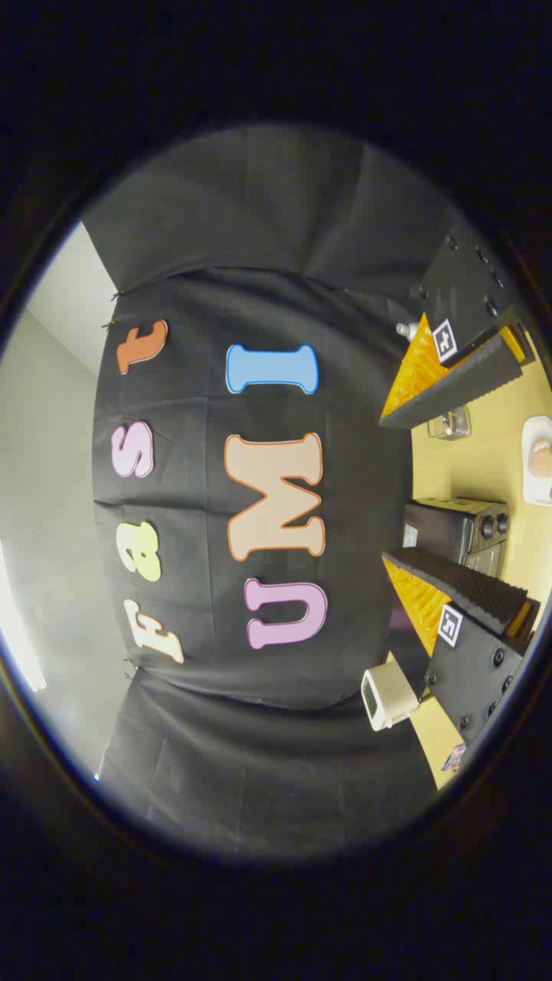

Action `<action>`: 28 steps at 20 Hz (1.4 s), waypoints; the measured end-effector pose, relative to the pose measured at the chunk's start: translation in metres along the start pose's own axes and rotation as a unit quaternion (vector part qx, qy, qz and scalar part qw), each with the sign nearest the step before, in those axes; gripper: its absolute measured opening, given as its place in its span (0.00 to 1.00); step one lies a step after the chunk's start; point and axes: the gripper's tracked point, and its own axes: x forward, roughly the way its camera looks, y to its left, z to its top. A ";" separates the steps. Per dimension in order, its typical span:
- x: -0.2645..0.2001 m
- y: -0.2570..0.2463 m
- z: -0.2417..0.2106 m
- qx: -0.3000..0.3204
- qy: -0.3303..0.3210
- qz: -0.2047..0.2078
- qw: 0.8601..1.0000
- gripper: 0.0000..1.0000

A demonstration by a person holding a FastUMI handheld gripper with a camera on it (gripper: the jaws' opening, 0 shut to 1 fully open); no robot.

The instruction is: Open the toaster oven, put the food inside, and close the toaster oven door.

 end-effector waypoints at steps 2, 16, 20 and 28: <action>0.000 0.003 -0.003 -0.001 0.001 0.002 1.000 0.98; -0.007 0.016 -0.015 0.003 -0.002 0.014 1.000 0.98; -0.005 0.026 -0.019 0.007 -0.027 0.011 1.000 0.98; 0.009 0.099 -0.084 0.059 -0.018 0.071 0.996 0.98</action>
